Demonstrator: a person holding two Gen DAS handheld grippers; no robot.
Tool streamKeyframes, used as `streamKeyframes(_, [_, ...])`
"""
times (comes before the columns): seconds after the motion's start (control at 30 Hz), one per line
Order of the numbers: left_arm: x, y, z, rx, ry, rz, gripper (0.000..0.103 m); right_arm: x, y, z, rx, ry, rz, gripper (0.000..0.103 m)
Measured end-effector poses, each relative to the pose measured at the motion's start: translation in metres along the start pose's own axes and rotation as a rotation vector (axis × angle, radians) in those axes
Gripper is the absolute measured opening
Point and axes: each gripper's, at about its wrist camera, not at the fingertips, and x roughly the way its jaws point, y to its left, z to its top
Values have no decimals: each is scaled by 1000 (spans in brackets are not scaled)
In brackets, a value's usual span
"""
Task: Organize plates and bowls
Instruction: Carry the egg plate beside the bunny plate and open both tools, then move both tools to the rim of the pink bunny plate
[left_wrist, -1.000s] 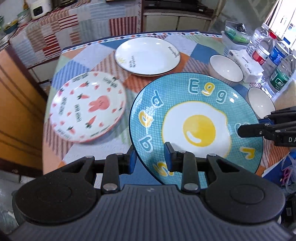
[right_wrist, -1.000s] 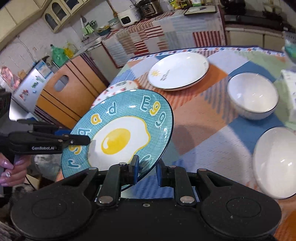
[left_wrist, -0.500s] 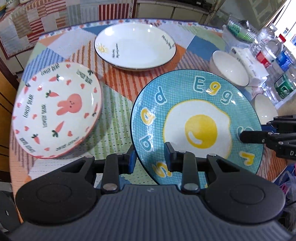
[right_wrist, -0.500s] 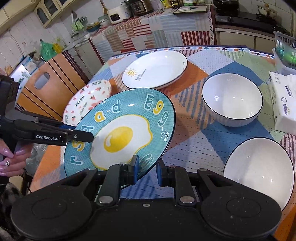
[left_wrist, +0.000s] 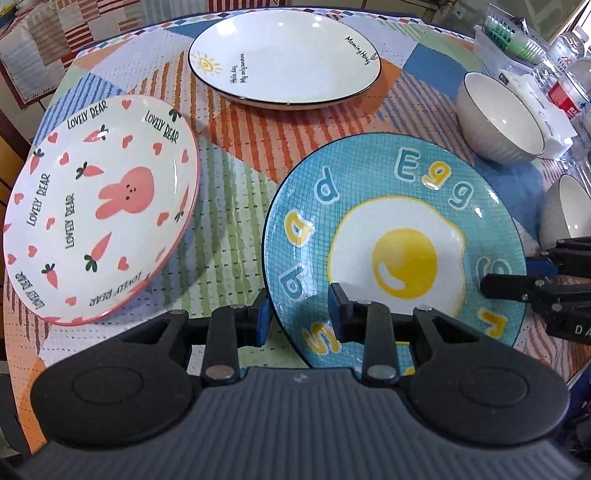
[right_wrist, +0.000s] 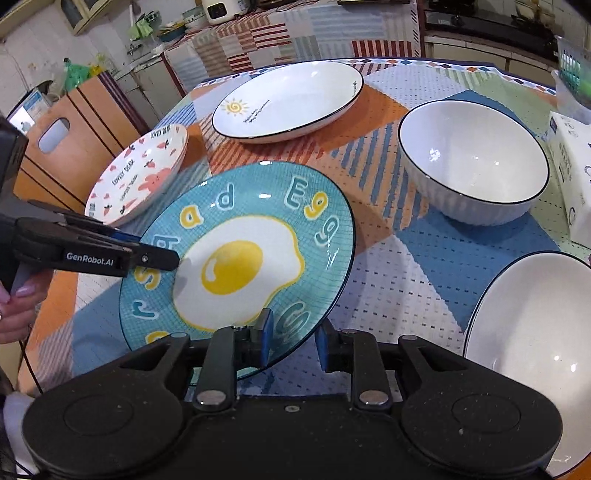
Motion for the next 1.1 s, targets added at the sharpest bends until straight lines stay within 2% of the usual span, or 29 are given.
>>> streamKeyframes(0.23, [-5, -9, -3, 56, 10, 30, 29, 9, 7, -4, 48, 15, -79, 35])
streamKeyframes(0.4, [-41, -4, -4, 51, -25, 8, 29, -12, 28, 3, -8, 20, -191, 37])
streamKeyframes(0.53, [-77, 3, -7, 50, -56, 6, 30, -46, 46, 8, -38, -34, -176, 38])
streamKeyframes(0.67, [-112, 10, -15, 56, -91, 14, 31, -73, 77, 10, -119, -72, -168, 48])
streamKeyframes(0.73, [-128, 14, -22, 74, -113, 24, 35, -84, 92, 13, -172, -78, -167, 51])
streamKeyframes(0.93, [-167, 23, -39, 126, -166, 67, 41, -107, 127, 23, -232, -133, -139, 64])
streamKeyframes(1.03, [-178, 27, -43, 124, -196, 71, 49, -111, 140, 28, -233, -140, -134, 66])
streamKeyframes(1.1, [-183, 30, -43, 108, -208, 72, 50, -113, 147, 31, -230, -146, -130, 67])
